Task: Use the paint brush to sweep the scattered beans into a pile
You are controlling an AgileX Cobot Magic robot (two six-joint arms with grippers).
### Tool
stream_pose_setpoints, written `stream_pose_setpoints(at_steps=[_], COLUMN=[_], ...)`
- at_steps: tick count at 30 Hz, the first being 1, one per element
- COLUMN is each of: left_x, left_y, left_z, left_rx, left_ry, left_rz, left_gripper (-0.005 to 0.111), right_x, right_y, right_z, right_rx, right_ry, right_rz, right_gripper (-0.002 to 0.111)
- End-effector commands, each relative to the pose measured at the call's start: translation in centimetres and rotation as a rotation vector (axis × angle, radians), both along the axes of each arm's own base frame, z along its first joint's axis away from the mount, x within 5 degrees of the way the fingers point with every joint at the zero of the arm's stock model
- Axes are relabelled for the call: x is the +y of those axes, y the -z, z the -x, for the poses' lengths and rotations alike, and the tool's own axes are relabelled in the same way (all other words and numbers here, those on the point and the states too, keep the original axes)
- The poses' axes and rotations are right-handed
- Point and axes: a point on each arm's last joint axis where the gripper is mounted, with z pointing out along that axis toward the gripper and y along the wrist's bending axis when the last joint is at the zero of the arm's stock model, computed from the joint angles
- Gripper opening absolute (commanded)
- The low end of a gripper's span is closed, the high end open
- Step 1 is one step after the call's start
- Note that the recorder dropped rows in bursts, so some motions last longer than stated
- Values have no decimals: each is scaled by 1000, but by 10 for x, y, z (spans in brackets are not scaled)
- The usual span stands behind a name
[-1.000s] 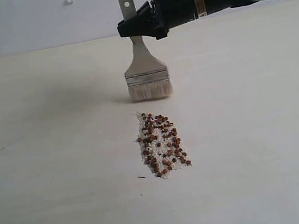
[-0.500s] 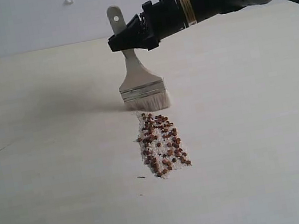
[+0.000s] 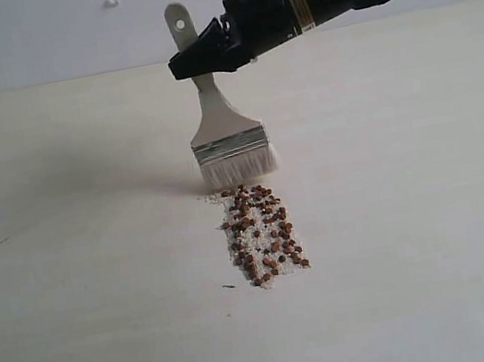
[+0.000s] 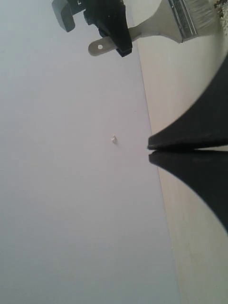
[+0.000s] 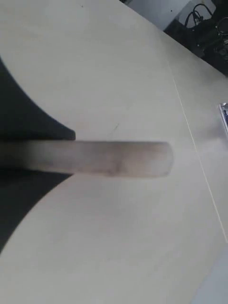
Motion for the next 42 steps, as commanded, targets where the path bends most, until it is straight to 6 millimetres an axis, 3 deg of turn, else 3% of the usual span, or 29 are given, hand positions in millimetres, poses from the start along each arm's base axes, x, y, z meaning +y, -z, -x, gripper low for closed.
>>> stream_pose_setpoints(at_steps=[1, 12, 23, 27, 34, 42], left_x=[0, 0, 0, 0, 0, 0], left_y=[-1, -1, -1, -1, -1, -1], left_z=[1, 1, 1, 1, 1, 1], left_rx=[-10, -10, -10, -10, -9, -10], left_ry=[1, 1, 1, 1, -1, 1], left_rz=[-2, -2, -2, -2, -2, -2], left_gripper=[0, 0, 0, 0, 0, 0], right_x=[1, 0, 4, 5, 7, 23], right_y=[-11, -12, -29, -28, -20, -13], right_z=[1, -2, -12, -21, -24, -18], right_rx=[-45, -51, -291, -239, -202, -112], right_ry=[-7, 23, 0, -25, -19, -29], right_rz=[-11, -21, -139, -38, -39, -40], right_gripper=[0, 0, 0, 0, 0, 0])
